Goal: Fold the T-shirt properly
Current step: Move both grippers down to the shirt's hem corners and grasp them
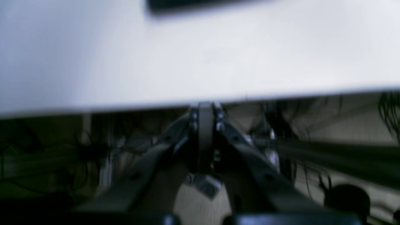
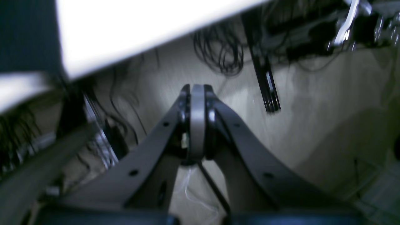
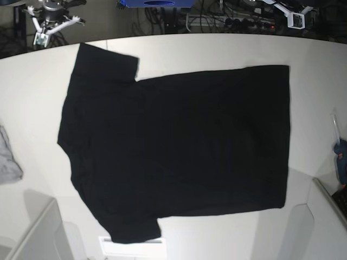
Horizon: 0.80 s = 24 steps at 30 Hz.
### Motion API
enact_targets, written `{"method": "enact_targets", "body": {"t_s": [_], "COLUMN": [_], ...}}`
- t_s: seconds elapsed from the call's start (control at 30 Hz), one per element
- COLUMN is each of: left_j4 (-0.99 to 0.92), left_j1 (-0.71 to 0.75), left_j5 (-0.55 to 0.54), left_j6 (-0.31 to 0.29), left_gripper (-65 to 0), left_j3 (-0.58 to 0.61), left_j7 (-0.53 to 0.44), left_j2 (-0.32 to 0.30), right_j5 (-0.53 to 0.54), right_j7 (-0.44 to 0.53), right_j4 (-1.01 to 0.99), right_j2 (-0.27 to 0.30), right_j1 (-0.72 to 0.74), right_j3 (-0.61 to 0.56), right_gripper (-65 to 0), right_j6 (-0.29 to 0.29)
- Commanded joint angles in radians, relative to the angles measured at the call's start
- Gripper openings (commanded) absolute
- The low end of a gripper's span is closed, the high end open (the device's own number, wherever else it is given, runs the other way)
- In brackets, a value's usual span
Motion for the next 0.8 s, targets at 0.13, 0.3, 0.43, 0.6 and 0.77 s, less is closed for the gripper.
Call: {"method": "enact_targets", "body": {"t_s": [0.13, 0.3, 0.43, 0.6, 0.77], "left_j4": [0.019, 0.018, 0.016, 0.001, -0.004], "left_j1": [-0.043, -0.087, -0.107, -0.153, -0.176], "left_j5": [-0.001, -0.001, -0.003, -0.006, -0.012], "left_j6": [0.0, 0.0, 0.0, 0.0, 0.0], "left_gripper": [-65.0, -65.0, -65.0, -65.0, -65.0], "left_j3": [-0.034, -0.034, -0.034, -0.034, -0.034], "left_j7": [-0.015, -0.015, -0.019, -0.015, -0.013], "left_j2": [-0.01, -0.005, -0.002, -0.002, -0.003], "right_j5": [0.001, 0.027, 0.194, 0.343, 0.361], "right_j7": [0.01, -0.099, -0.297, -0.543, -0.724], "right_j4": [0.023, 0.029, 0.029, 0.023, 0.02], "right_j2": [0.008, -0.029, -0.03, -0.016, -0.004], "right_j1": [0.095, 0.231, 0.357, 0.491, 0.583], "right_j3": [0.005, 0.056, 0.235, 0.456, 0.538], "right_gripper": [-65.0, -65.0, -65.0, -39.6, -32.1], "right_j6": [0.052, 0.271, 0.411, 0.571, 0.691]}}
